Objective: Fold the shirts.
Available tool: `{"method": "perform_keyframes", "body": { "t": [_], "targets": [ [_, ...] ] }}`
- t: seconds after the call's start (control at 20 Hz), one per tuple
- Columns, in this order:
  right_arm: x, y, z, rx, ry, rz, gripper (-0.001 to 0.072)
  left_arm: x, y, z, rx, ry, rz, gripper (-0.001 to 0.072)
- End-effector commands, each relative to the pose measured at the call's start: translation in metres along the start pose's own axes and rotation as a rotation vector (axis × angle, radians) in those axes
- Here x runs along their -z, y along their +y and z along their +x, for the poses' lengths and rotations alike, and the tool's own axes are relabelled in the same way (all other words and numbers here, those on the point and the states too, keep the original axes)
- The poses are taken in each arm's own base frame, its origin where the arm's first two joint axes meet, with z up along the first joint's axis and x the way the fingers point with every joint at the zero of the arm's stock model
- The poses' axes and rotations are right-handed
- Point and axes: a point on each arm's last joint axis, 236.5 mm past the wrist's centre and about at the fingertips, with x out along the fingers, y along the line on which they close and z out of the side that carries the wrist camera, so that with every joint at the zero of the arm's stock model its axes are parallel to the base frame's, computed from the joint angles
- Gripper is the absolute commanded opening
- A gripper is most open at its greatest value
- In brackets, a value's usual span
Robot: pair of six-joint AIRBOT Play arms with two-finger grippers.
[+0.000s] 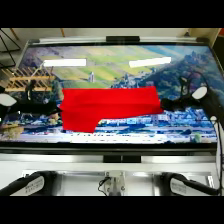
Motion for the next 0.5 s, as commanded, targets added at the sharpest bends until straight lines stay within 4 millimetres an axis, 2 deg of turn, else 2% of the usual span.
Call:
{"method": "perform_keyframes", "body": {
  "t": [0.0, 0.1, 0.2, 0.3, 0.45],
  "targets": [
    [-0.067, 0.012, 0.010, -0.001, -0.135, 0.022, 0.0060, -0.062, 0.001, 0.002, -0.002, -0.061, 0.013, 0.0035],
    [-0.090, 0.009, 0.022, -0.005, -0.147, 0.066, 0.0060, -0.089, 0.008, 0.015, 0.002, -0.065, -0.049, 0.0035],
    [-0.104, 0.013, 0.036, -0.002, -0.142, 0.043, 0.0060, -0.107, 0.006, 0.035, 0.041, -0.055, -0.083, 0.0035],
    [-0.104, 0.005, 0.055, 0.042, -0.113, 0.047, 0.0060, -0.119, 0.006, 0.056, 0.085, -0.042, -0.122, 0.0035],
    [-0.089, -0.005, 0.081, 0.049, -0.047, 0.084, 0.0060, -0.130, 0.017, 0.083, 0.101, -0.036, -0.184, 0.0035]
  ]
}}
